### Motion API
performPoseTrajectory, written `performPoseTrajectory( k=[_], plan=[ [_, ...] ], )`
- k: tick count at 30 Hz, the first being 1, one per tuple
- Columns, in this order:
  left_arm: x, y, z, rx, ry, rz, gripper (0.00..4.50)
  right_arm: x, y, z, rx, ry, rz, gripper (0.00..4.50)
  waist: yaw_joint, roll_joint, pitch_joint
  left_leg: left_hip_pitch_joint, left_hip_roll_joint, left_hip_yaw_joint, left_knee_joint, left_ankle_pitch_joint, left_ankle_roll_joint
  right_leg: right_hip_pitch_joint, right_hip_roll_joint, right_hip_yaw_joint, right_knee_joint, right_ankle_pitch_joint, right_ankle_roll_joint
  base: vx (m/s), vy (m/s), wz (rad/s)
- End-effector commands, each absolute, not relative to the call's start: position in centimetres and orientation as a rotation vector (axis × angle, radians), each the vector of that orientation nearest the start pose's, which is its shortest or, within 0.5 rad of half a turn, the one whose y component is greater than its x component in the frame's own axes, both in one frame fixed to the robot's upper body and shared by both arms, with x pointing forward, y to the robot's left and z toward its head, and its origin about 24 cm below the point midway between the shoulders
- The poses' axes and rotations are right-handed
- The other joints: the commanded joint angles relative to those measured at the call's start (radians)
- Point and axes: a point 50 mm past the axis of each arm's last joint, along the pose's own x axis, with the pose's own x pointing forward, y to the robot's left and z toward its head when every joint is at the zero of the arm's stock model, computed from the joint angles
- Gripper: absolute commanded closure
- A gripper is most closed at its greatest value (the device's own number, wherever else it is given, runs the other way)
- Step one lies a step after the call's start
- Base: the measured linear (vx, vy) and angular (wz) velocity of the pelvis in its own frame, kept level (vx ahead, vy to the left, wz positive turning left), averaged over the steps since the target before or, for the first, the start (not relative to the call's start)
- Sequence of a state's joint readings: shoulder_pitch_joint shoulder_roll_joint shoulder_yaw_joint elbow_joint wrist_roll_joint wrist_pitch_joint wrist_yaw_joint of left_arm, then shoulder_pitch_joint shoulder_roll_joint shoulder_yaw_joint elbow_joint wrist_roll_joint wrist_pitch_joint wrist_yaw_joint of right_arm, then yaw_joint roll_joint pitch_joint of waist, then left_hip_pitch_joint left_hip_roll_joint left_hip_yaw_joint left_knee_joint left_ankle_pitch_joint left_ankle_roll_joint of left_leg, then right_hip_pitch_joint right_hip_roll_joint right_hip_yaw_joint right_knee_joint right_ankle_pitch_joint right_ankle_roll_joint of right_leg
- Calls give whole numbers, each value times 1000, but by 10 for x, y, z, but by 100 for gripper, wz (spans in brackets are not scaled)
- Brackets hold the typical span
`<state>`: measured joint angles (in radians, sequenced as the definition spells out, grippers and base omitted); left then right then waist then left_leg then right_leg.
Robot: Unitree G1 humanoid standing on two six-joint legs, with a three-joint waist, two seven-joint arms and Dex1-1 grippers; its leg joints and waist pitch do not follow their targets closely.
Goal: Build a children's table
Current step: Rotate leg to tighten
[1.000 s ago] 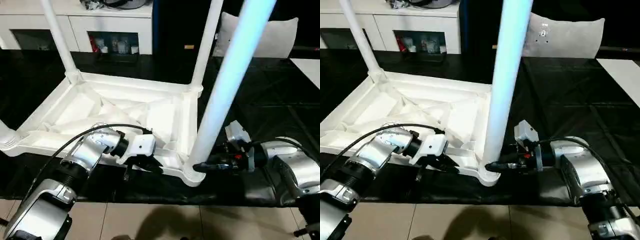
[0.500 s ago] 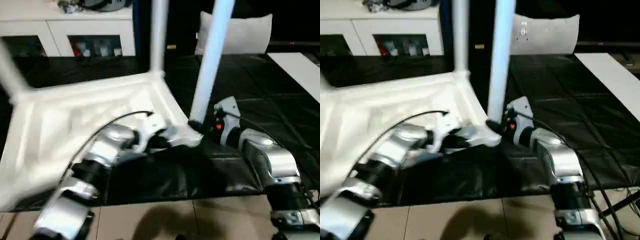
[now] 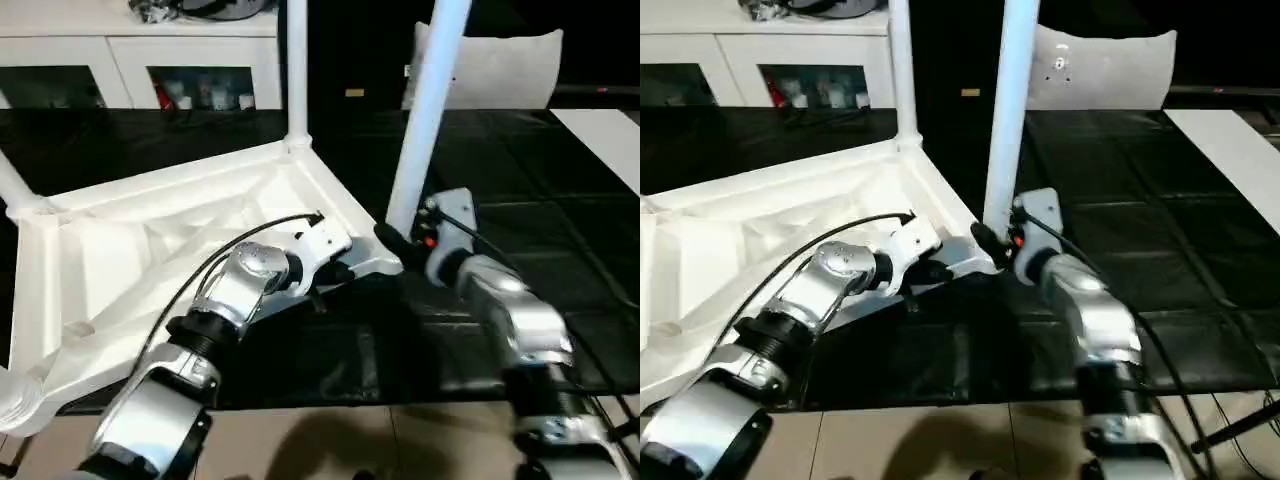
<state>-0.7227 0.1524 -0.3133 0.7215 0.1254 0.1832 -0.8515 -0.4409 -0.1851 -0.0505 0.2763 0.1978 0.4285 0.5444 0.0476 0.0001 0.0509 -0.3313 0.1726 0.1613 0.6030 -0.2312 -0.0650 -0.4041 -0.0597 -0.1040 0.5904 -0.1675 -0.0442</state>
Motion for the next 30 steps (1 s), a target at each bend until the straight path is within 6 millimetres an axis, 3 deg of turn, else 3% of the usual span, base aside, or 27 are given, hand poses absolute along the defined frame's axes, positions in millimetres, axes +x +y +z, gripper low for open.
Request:
performPoseTrajectory(
  k=[1,2,4,8,12,13,15,30],
  plan=[
    [335,70,54,509,385,-1184,450,316,-145,72,75,244,716,79,7,-2,-68,-16,50,-13,-64,-25,106,73,-94,64,-73,-226,-158,0,0,0],
    [335,70,54,509,385,-1184,450,316,-145,72,75,244,716,79,8,-4,-67,-17,49,-12,-63,-30,110,74,-94,64,-75,-225,-158,0,0,0],
    [330,83,51,547,391,-1268,450,308,-166,77,13,249,808,54,15,-4,-67,-17,49,-11,-62,-34,125,76,-95,65,-76,-229,-152,0,0,0],
    [325,96,52,566,374,-1370,450,298,-182,84,-63,267,956,20,17,-5,-63,-15,49,-13,-65,-66,115,73,-94,59,-84,-306,-138,0,0,0],
    [324,101,54,575,370,-1406,450,292,-188,84,-117,309,1052,5,24,-7,-65,-13,54,-12,-65,-59,114,70,-93,61,-79,-285,-146,0,0,0],
    [323,105,56,595,371,-1438,450,285,-190,86,-136,335,1144,5,25,-10,-65,-14,54,-10,-64,-58,115,72,-93,60,-78,-279,-150,0,0,0],
    [322,108,57,613,370,-1466,450,282,-192,88,-131,348,1199,5,32,-8,-65,-16,55,-10,-63,-53,127,73,-94,61,-77,-275,-150,0,0,0],
    [301,115,60,707,357,-1729,450,278,-184,86,-128,389,1418,148,57,-7,-67,-12,61,-7,-64,-50,94,68,-96,61,-70,-263,-162,0,0,0]
  ],
)
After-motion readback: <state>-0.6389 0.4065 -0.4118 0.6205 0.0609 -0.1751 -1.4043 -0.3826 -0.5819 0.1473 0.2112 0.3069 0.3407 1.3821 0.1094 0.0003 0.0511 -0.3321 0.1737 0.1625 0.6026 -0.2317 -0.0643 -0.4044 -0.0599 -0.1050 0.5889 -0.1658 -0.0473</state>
